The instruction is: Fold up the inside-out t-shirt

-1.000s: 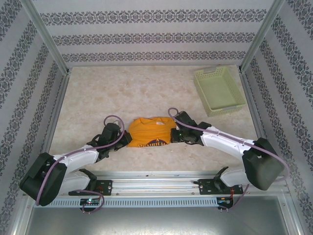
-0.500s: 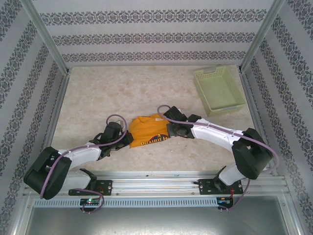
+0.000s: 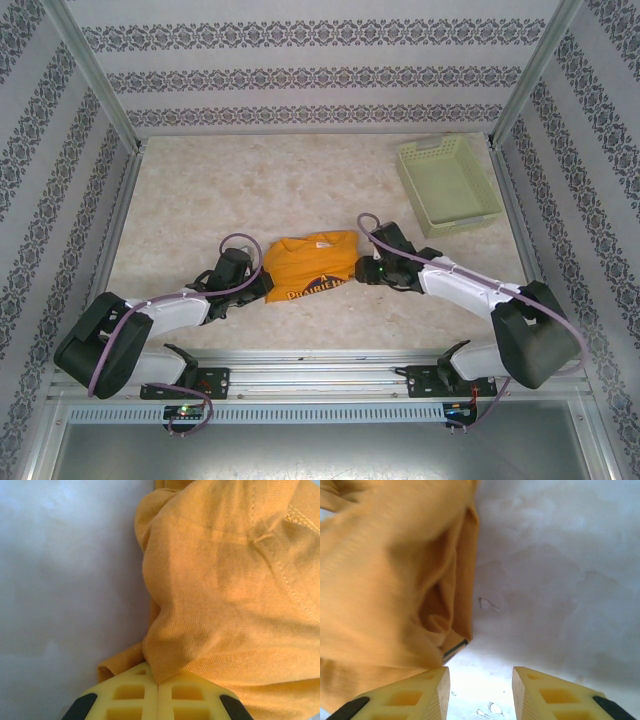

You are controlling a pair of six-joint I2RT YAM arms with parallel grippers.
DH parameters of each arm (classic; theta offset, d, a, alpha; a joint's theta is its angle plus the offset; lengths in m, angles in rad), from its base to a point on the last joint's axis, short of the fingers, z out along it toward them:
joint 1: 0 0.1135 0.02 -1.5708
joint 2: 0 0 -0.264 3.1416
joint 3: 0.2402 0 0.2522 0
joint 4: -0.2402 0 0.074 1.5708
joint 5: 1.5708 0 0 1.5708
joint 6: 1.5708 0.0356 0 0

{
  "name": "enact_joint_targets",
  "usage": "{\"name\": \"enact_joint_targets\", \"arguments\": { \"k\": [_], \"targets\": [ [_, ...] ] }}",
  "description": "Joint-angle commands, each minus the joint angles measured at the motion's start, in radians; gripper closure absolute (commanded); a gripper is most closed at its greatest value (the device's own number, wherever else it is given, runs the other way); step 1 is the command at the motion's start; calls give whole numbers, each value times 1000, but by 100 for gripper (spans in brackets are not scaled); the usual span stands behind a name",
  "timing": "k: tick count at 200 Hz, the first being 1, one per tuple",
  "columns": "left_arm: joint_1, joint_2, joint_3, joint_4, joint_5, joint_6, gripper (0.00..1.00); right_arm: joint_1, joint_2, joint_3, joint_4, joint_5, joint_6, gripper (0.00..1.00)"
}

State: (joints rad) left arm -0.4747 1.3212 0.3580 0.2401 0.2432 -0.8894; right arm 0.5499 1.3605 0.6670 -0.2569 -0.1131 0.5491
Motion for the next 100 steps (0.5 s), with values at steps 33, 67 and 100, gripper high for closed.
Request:
{"name": "enact_joint_targets", "arguments": {
  "k": [33,67,100],
  "targets": [
    [17,8,13,-33,-21,23,100,-11,21,-86,265,-213,76,63],
    [17,10,16,-38,-18,24,100,-11,46,-70,295,-209,74,63],
    [18,13,13,-35,-22,24,100,-11,60,-42,263,-144,62,64]
  ]
}}
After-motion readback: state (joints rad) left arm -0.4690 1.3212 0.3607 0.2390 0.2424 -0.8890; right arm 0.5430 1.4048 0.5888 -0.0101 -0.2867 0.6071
